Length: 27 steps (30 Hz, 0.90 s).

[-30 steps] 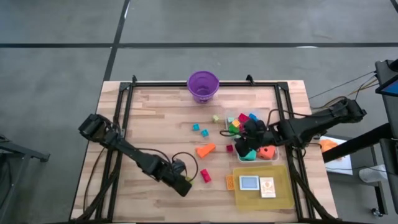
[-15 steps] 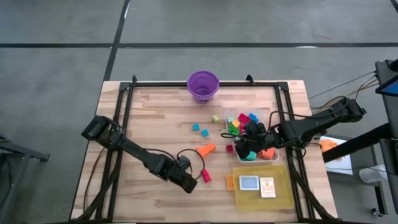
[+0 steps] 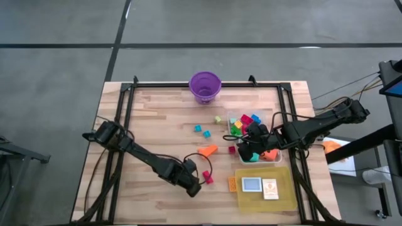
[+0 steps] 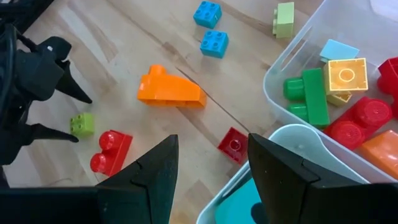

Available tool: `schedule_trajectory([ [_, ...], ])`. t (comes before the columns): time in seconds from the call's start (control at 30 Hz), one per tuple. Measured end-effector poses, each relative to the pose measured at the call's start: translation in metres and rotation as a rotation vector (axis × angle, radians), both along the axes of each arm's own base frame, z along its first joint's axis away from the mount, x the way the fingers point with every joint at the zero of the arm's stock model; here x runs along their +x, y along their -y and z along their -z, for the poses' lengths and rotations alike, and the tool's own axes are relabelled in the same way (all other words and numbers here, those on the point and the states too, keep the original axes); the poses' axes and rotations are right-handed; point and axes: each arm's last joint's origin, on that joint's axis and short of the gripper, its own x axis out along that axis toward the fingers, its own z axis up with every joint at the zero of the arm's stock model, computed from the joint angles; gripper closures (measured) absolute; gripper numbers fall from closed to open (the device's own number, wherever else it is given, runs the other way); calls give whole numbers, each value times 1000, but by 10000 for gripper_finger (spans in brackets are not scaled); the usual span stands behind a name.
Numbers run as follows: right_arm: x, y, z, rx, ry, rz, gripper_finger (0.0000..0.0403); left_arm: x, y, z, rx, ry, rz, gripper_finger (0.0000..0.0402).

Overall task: Pick & Place Toys
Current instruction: Put the green game piece into the transparent bin

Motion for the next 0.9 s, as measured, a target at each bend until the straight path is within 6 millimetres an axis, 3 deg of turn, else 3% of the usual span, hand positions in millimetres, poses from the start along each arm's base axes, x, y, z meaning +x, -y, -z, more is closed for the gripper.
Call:
schedule_trajectory([
  [0.37, 0, 0, 0, -9, -3, -11, 215, 0, 1, 0, 1, -3, 83, 288],
  [0.67, 1, -3, -1, 17, -8, -101, 215, -1, 1, -8, -39, 2, 102, 292],
  [0.9, 8, -23, -31, -29, 279, -425, 215, -4, -9, -63, -100, 189, 133, 292],
])
